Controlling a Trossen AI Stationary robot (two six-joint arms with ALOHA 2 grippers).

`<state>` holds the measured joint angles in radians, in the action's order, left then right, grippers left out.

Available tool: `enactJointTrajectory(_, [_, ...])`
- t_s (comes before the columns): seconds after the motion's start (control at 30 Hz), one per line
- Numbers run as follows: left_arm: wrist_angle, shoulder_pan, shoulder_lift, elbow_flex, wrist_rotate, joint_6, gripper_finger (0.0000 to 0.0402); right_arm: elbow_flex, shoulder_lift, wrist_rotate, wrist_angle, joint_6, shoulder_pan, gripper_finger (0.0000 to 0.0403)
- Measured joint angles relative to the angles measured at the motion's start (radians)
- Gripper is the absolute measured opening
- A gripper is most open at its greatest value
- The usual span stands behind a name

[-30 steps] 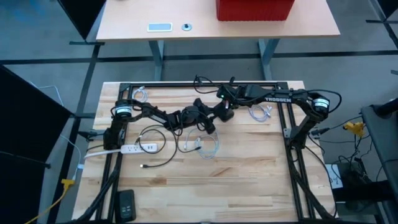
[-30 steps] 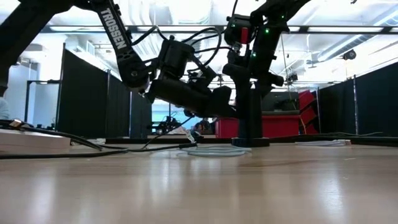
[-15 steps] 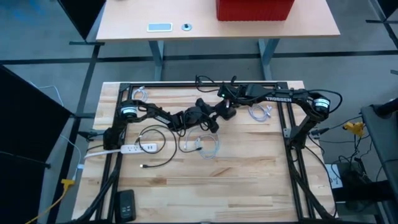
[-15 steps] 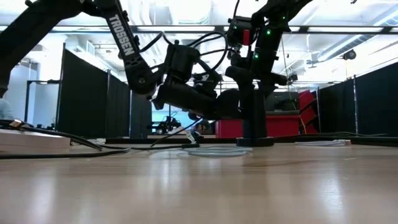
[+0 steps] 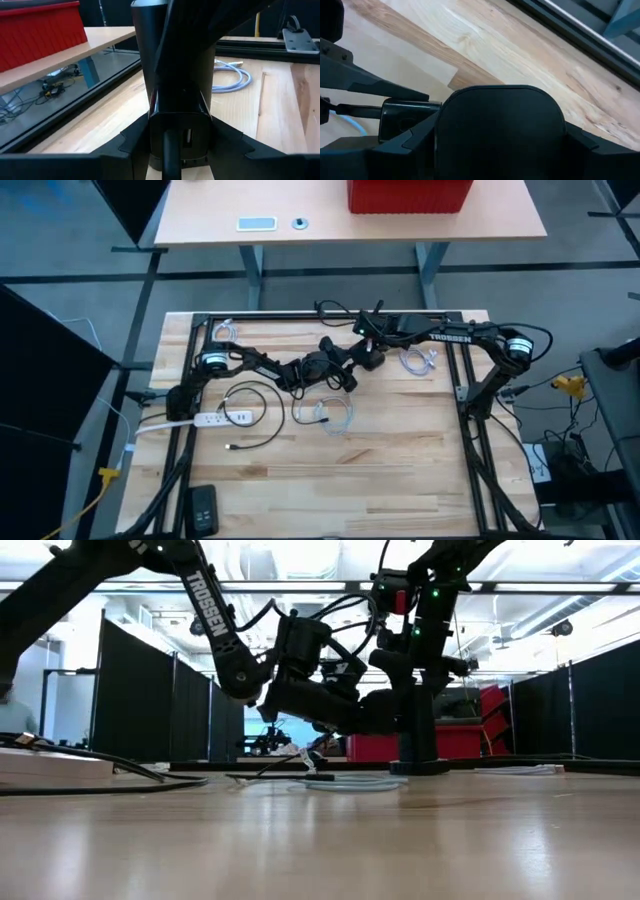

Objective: Insert USB
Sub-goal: Insert the black charger adapter into the black outlet extension

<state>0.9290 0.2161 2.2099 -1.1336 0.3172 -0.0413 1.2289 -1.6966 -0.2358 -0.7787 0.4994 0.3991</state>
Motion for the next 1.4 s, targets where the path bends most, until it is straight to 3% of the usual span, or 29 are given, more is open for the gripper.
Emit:
enactJointTrajectory(0.1, [-0.033,-0.001,-0.014,0.001,0.002,-0.023,0.0145,-0.001,0.002,0.06,0.013,-0.019,0.017,0.0261])
enactJointTrajectory(0.5, [-0.004,0.001,0.006,0.012,0.029,0.036,0.0145,-0.016,0.022,0.105,0.047,-0.022,0.022,0.0261])
enactJointTrajectory(1.4, [0.144,0.012,0.084,-0.015,0.064,0.051,0.0145,-0.052,0.028,0.125,0.105,0.028,0.022,0.0261])
